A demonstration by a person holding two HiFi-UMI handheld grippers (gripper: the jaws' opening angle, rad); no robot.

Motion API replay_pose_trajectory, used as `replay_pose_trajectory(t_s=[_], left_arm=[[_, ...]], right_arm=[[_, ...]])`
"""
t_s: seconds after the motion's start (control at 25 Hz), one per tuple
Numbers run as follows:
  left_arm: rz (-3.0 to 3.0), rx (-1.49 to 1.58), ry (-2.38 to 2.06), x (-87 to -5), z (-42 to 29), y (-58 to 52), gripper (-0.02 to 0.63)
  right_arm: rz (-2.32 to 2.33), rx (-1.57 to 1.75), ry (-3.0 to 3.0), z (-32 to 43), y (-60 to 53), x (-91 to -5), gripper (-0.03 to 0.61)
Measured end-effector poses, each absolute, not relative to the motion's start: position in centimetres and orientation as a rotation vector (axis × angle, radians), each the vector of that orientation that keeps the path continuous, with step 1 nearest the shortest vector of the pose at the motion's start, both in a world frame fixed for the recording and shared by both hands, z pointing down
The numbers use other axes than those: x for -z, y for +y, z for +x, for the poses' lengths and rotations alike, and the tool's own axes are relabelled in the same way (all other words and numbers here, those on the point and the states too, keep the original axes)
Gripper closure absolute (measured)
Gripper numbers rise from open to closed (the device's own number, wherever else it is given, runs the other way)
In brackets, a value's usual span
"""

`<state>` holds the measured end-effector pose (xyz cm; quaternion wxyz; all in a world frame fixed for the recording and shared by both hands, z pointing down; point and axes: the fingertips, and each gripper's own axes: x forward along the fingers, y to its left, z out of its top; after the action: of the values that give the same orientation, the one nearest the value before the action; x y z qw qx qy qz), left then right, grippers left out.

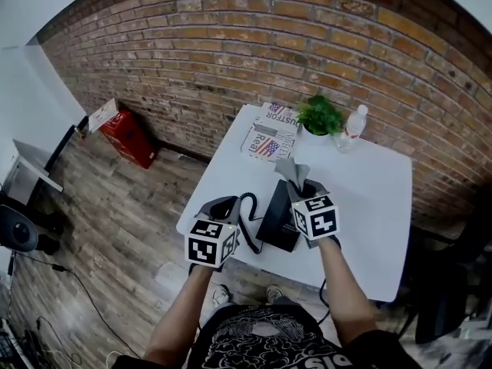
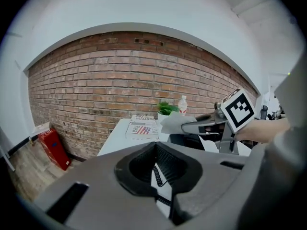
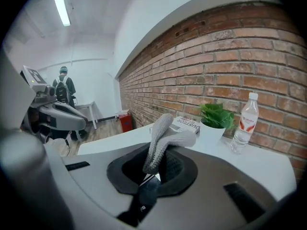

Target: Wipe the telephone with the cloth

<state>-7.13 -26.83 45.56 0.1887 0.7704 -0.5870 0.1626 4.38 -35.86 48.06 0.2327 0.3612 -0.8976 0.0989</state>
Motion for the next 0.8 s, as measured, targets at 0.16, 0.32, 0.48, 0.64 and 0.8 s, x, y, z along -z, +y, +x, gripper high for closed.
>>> replay_pose_trajectory(t_s=[0.16,0.32,0.48,0.64,0.8], left_arm=[[2.231,-0.46,-1.57,-45.9,-7.8,-27.1,0.607],[2.286,-0.481,-1.506,-46.4,-8.3,-27.0,0.607],[2.321,-0.488,-1.448,-46.8,-8.7,-26.9,0.607],[2.354,-0.499,-1.396,-47.3,-9.3,-26.5,0.607],[2.382,-0.508,-1.347,-47.6,-9.8,-26.2,0.607]], right_arm=[[1.055,-0.32,-2.423,3.8,-35.6,-49.1,0.569],[1.095,-0.357,-2.38,3.3,-34.9,-50.1,0.569],[1.127,-0.389,-2.348,3.1,-34.1,-50.9,0.569],[1.161,-0.415,-2.323,2.6,-33.2,-51.6,0.569],[1.185,-0.434,-2.293,2.2,-32.1,-52.4,0.569]])
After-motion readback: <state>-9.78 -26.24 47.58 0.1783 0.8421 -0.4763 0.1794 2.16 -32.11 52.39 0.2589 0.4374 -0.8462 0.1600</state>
